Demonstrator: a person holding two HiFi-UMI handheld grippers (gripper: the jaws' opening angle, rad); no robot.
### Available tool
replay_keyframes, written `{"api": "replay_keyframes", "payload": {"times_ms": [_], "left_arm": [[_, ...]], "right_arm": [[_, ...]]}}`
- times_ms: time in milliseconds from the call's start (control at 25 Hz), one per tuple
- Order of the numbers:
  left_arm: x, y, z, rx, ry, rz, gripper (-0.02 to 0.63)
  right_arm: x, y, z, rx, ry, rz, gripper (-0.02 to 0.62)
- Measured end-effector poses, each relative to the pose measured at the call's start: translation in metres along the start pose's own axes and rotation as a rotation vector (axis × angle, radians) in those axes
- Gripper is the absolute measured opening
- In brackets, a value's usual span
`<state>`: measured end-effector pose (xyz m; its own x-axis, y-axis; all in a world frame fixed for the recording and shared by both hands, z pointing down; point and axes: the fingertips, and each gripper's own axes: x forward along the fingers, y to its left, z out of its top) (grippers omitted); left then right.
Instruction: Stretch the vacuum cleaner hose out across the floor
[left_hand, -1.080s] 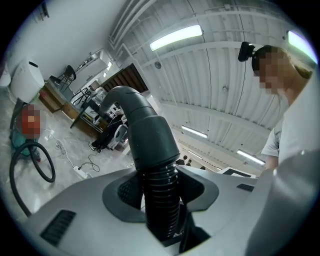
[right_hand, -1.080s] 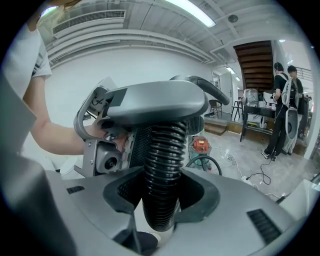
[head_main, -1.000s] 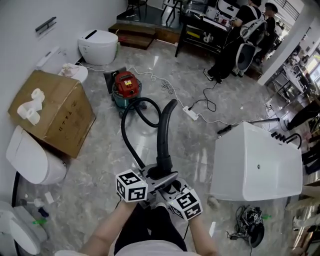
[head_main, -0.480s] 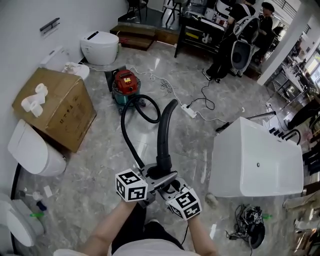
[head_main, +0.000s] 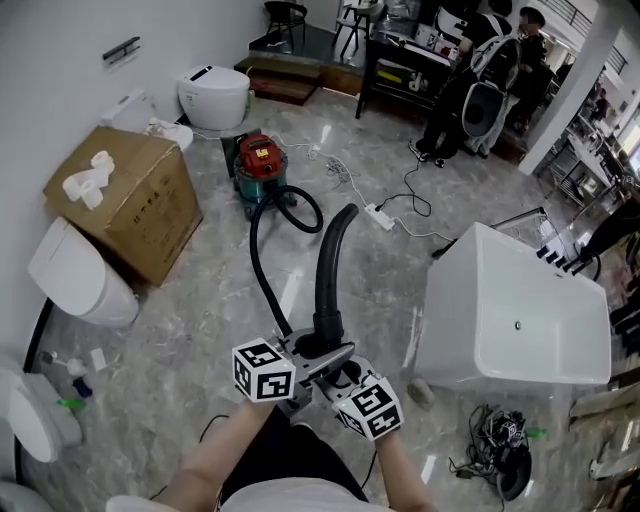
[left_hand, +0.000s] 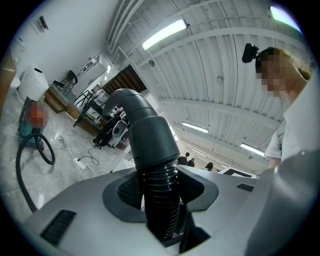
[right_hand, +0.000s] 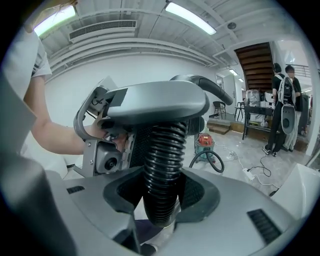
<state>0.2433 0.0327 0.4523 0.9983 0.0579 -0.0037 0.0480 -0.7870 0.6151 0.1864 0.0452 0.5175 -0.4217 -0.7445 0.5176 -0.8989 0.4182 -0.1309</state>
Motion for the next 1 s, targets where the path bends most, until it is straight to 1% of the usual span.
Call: {"api": "replay_keyframes", "payload": {"times_ms": [160, 320, 520, 760, 1000], "left_arm": [[-0.008, -0.022, -0.025, -0.004, 0.002, 0.019, 0.171], [-0.016, -0.035, -0.044, -0.009, 0.009, 0.051, 0.171], [-0.027, -0.050, -0.060, -0.005, 0.022, 0.073, 0.170], [-0.040, -0.062, -0.070, -0.012, 0.030, 0.070, 0.170], [-0.062, -0.075, -0.076, 0.014, 0.010, 0.048, 0.170]], "right_arm": [[-0.018, 0.023, -0.021, -0.002, 0.001, 0.025, 0.179], [-0.027, 0.041, -0.036, 0.013, 0.009, 0.055, 0.179], [-0.035, 0.063, -0.048, 0.026, 0.013, 0.087, 0.179], [-0.040, 0.081, -0.054, 0.032, 0.022, 0.092, 0.179], [-0.039, 0.105, -0.057, 0.011, 0.030, 0.081, 0.179]]}}
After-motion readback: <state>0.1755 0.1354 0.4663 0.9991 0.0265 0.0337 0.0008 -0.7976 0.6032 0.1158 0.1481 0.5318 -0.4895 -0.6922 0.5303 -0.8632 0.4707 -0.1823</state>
